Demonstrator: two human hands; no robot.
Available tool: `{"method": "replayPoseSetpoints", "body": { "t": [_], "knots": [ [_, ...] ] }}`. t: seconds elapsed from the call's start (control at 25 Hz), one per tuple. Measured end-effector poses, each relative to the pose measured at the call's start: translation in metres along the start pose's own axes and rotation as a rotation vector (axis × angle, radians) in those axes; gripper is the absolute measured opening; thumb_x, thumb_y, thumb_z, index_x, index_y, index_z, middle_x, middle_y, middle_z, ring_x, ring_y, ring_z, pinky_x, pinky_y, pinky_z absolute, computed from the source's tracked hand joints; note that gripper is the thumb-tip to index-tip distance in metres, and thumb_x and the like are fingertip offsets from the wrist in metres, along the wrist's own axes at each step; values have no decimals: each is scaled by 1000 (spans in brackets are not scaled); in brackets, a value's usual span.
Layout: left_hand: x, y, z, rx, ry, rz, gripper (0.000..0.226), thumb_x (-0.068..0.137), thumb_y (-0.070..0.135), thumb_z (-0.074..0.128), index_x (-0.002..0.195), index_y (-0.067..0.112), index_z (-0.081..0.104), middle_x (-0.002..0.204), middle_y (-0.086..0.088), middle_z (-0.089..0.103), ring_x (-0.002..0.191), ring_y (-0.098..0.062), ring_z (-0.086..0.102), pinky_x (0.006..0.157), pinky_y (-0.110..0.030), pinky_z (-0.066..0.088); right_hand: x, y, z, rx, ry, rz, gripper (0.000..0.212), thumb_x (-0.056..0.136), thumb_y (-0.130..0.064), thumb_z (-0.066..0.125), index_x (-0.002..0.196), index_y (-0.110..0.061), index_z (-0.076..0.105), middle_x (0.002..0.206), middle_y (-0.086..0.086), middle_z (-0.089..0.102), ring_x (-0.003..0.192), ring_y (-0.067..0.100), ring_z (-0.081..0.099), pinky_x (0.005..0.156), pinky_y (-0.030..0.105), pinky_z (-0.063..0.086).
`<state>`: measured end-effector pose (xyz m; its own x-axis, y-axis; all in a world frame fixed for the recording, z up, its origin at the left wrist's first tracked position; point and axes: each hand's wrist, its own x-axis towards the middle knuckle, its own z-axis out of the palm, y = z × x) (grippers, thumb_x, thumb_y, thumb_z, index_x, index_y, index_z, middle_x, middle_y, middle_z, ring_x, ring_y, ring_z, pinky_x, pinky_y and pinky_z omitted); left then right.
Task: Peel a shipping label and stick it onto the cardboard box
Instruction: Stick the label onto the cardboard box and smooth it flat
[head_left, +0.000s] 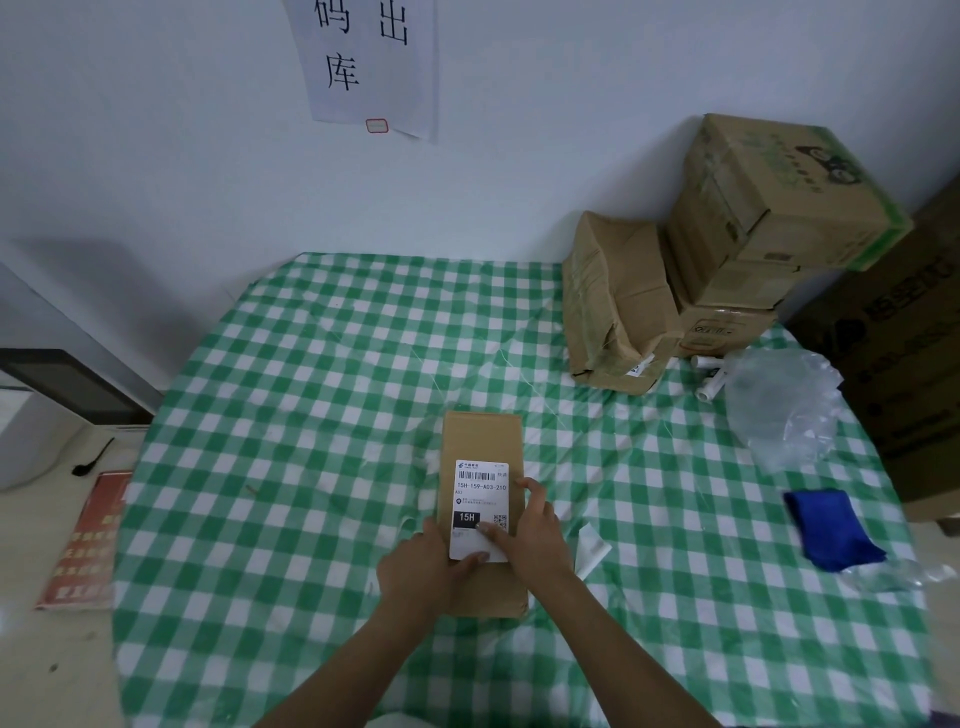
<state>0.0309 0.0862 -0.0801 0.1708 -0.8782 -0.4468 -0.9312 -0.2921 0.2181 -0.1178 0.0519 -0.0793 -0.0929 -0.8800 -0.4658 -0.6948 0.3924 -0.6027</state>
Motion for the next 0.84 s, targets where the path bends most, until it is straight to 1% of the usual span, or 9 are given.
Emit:
{"method": "replayPoseSetpoints", "body": {
  "t": [0.28,0.44,0.56,0.68,0.84],
  "knots": [
    [0,0,2,12,-12,0,77,75,81,45,116,16,44,110,-2,66,99,-20,66,78,-33,51,-3,2,2,16,-19,3,89,73,-52,74,142,-28,23,134,10,49,126,30,45,95,46,46],
    [1,0,4,-8,-16,0,76,75,81,47,115,16,44,109,-1,66,96,-19,66,77,-33,53,-4,2,1,15,-32,-11,89,73,-51,75,141,-30,22,131,10,51,124,29,47,94,46,47],
    [1,0,4,-25,-17,12,73,76,79,48,116,17,44,109,0,64,96,-18,65,75,-30,51,-4,4,0,13,-61,-41,90,72,-51,75,141,-32,21,131,9,50,124,29,46,95,46,47],
    [2,-2,5,-28,-20,22,73,76,78,49,115,17,44,109,0,64,96,-17,65,76,-31,52,-5,7,-2,-12,-97,-70,95,71,-56,73,145,-38,16,131,8,49,122,28,45,94,45,46],
    [6,-4,6,-49,-28,31,70,75,77,52,113,18,44,107,0,65,94,-18,66,78,-35,56,-5,9,-3,-47,-159,-77,102,69,-59,71,147,-45,6,125,9,50,119,27,46,90,44,47]
  ]
}}
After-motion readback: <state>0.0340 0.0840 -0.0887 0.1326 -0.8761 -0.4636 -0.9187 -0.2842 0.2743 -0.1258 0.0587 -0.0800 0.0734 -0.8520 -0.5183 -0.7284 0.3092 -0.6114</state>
